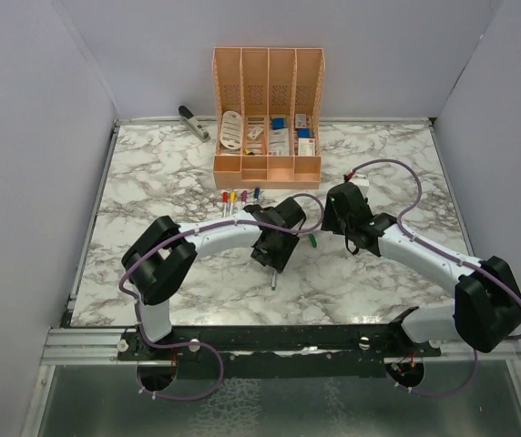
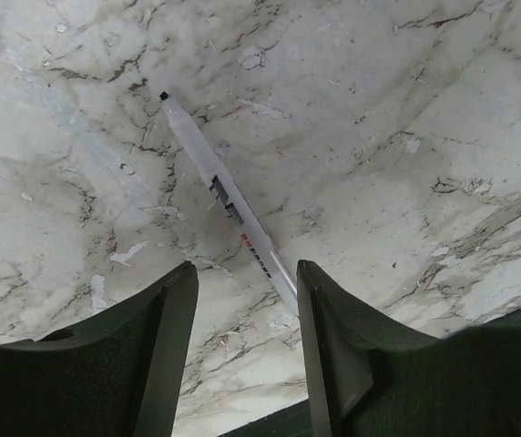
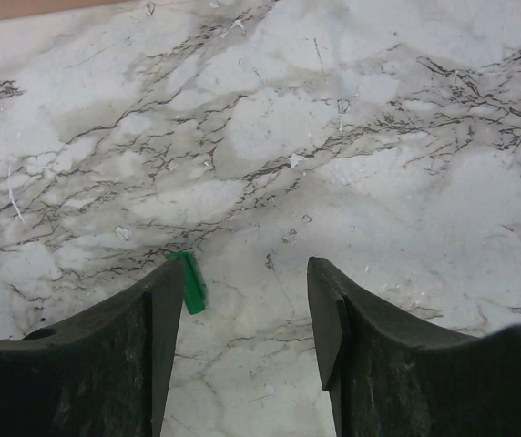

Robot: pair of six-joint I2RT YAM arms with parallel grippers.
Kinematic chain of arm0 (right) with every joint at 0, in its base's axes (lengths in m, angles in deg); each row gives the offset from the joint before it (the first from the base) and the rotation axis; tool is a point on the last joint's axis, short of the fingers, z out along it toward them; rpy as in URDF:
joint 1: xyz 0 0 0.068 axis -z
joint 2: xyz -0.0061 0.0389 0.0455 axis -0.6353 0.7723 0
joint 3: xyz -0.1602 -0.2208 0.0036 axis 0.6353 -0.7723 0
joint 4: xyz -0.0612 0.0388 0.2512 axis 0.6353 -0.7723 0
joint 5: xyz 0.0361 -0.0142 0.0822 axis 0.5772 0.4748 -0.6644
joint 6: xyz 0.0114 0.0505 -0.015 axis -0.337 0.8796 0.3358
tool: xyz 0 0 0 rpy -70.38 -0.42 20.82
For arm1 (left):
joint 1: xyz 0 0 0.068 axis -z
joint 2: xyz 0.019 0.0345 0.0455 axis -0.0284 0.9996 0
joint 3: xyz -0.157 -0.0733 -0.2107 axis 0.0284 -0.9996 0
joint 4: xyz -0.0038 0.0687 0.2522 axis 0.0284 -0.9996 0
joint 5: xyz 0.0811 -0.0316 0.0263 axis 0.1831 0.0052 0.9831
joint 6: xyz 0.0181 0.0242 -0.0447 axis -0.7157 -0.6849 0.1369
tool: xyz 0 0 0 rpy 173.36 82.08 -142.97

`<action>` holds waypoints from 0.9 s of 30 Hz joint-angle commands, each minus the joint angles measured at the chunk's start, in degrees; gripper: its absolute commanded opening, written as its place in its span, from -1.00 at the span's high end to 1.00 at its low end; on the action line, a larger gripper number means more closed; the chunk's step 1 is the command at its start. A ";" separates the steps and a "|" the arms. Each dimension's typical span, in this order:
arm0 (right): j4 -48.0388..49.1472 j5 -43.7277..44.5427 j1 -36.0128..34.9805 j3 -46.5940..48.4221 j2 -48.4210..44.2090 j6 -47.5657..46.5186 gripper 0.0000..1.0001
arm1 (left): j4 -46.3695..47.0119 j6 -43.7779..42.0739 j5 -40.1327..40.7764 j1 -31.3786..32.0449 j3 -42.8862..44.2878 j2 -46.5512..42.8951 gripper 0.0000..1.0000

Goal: Insert the pens into the pen caps

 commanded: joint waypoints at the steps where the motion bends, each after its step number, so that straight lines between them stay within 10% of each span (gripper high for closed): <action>1: 2.67 -2.52 0.51 -0.26 1.09 -1.30 -0.13 | -1.81 -0.33 0.19 0.90 1.92 1.28 -0.01; 27: 4.52 -3.85 0.71 -0.37 0.78 -0.72 -0.13 | -4.17 -6.57 8.03 -5.12 -0.94 10.05 0.32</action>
